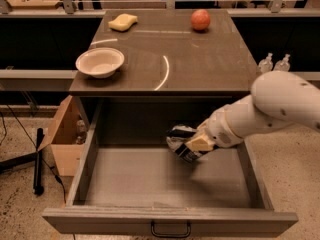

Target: Place blue chip bag into top drawer

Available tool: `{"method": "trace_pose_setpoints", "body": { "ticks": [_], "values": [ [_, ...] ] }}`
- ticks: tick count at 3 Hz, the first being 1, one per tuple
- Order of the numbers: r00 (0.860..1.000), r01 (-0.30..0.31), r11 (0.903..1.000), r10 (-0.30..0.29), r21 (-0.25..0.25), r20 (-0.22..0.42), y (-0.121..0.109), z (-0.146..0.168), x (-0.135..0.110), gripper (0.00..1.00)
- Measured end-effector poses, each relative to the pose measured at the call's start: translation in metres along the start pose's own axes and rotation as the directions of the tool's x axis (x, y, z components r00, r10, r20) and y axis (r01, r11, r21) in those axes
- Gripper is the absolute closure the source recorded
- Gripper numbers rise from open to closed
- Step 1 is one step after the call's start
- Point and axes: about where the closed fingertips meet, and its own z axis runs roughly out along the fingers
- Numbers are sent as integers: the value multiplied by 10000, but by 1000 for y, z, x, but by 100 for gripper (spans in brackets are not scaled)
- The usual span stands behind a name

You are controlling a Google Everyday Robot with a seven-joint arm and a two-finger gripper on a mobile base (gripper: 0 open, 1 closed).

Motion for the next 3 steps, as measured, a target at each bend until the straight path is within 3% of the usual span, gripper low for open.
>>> {"method": "trace_pose_setpoints", "body": {
  "ticks": [1, 2, 3],
  "values": [
    [9985, 543, 9951, -545, -821, -8, -28, 67, -28, 59],
    [9974, 687, 9890, -712, -1310, -146, -43, 101, -39, 36],
    [9973, 704, 9884, -728, -1343, -130, -43, 103, -41, 12]
  ]
}}
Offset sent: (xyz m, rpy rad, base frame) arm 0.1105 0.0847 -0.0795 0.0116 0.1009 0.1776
